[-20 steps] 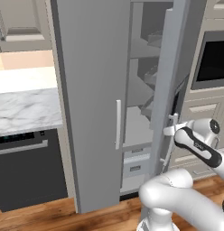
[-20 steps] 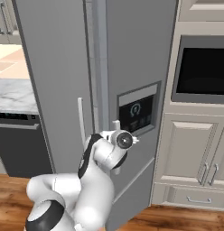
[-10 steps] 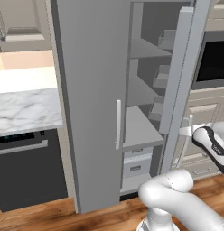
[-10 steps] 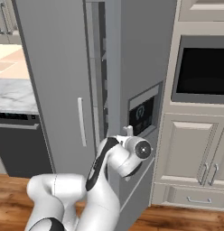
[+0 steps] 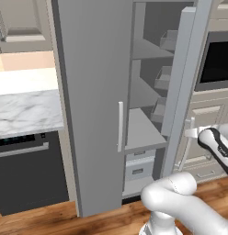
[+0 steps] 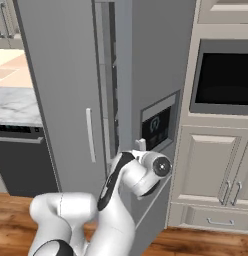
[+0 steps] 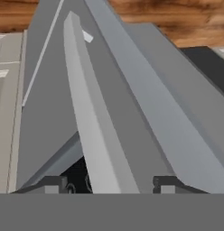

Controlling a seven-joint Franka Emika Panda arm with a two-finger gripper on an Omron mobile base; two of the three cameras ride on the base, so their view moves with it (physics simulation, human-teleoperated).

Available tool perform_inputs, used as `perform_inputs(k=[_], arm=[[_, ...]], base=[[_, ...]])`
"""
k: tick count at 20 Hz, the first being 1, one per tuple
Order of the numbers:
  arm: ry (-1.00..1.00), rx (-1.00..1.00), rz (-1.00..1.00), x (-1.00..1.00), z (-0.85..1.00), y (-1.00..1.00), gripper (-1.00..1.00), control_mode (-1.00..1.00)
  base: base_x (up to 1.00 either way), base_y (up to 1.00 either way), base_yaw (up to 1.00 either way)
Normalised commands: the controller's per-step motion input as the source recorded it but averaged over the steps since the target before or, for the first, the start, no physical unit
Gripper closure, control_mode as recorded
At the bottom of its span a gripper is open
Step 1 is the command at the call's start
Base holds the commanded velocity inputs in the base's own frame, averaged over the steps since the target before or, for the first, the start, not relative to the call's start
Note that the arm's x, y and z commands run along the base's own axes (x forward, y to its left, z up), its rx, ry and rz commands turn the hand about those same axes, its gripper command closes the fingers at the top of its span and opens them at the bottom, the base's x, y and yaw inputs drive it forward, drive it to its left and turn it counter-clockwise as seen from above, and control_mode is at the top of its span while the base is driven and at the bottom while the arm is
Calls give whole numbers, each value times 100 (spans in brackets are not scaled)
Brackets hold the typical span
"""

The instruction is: Place one of the steaks on the plate and the other in the bowl. Then place the bowl in the fridge.

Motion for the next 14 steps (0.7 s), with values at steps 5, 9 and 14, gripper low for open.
perform_inputs(k=[5, 9, 14], arm=[[0, -4, 0, -27, 7, -46, -100, -100], [0, -11, -2, -75, 21, -11, -100, -100], [12, -24, -11, -94, 47, 29, -100, -100]], base=[[0, 0, 0], [0, 0, 0], [0, 0, 0]])
